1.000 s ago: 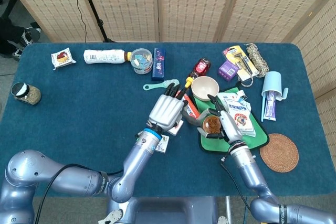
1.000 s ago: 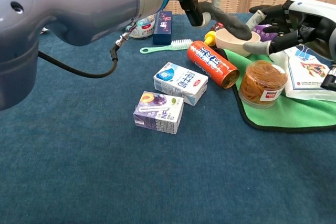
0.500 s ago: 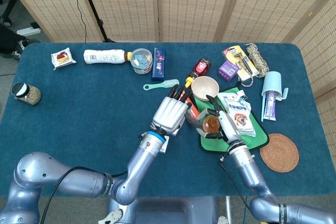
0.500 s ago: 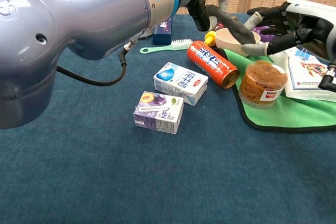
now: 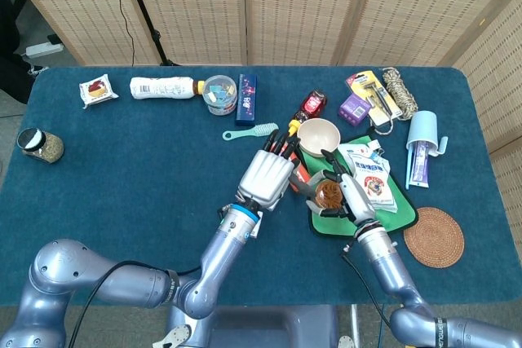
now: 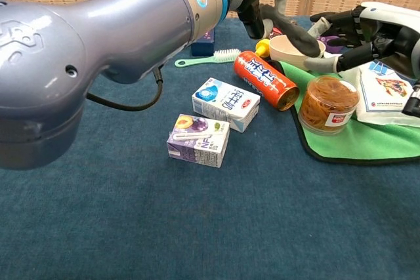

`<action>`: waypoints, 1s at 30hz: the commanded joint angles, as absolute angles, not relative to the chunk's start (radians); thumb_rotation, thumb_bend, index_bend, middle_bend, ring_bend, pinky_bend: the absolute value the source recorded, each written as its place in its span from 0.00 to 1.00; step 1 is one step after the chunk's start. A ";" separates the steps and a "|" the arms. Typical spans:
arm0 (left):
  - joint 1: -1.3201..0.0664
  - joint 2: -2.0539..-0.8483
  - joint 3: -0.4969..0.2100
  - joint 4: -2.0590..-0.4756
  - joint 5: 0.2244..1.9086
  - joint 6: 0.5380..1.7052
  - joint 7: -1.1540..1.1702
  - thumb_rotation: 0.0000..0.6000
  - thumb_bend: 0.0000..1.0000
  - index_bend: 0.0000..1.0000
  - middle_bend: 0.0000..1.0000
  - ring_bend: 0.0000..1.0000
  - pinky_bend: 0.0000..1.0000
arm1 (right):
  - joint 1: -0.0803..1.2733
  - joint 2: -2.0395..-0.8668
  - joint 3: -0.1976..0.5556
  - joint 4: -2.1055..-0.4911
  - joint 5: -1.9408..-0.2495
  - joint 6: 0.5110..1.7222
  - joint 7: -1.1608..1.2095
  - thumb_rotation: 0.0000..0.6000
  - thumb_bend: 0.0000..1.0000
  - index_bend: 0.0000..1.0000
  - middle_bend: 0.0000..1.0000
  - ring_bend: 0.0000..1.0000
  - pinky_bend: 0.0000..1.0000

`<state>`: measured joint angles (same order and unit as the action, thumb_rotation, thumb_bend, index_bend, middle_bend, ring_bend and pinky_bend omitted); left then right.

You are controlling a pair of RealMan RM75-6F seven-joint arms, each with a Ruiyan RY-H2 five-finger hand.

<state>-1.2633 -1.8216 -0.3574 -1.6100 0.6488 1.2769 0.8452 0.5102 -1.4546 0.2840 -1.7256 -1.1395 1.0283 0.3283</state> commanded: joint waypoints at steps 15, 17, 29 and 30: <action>-1.252 -1.874 -0.339 -1.568 0.721 1.280 0.873 1.00 0.50 0.62 0.14 0.03 0.05 | 0.518 -1.463 0.293 -1.724 -1.117 1.027 0.312 1.00 0.31 0.47 0.00 0.00 0.00; -1.250 -1.877 -0.338 -1.566 0.725 1.279 0.876 1.00 0.50 0.62 0.14 0.03 0.05 | 0.519 -1.464 0.294 -1.723 -1.115 1.027 0.311 1.00 0.31 0.48 0.00 0.00 0.00; -1.230 -1.881 -0.346 -1.556 0.748 1.267 0.888 1.00 0.50 0.62 0.14 0.02 0.05 | 0.513 -1.454 0.292 -1.719 -1.113 1.025 0.313 1.00 0.34 0.50 0.02 0.00 0.00; -1.228 -1.881 -0.347 -1.556 0.749 1.266 0.888 1.00 0.50 0.62 0.14 0.02 0.05 | 0.513 -1.453 0.291 -1.719 -1.113 1.024 0.313 1.00 0.34 0.50 0.02 0.00 0.00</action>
<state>-1.2286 -1.8812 -0.3464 -1.5559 0.7489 1.2660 0.8883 0.5128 -1.4535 0.2910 -1.7191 -1.1130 1.0239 0.3135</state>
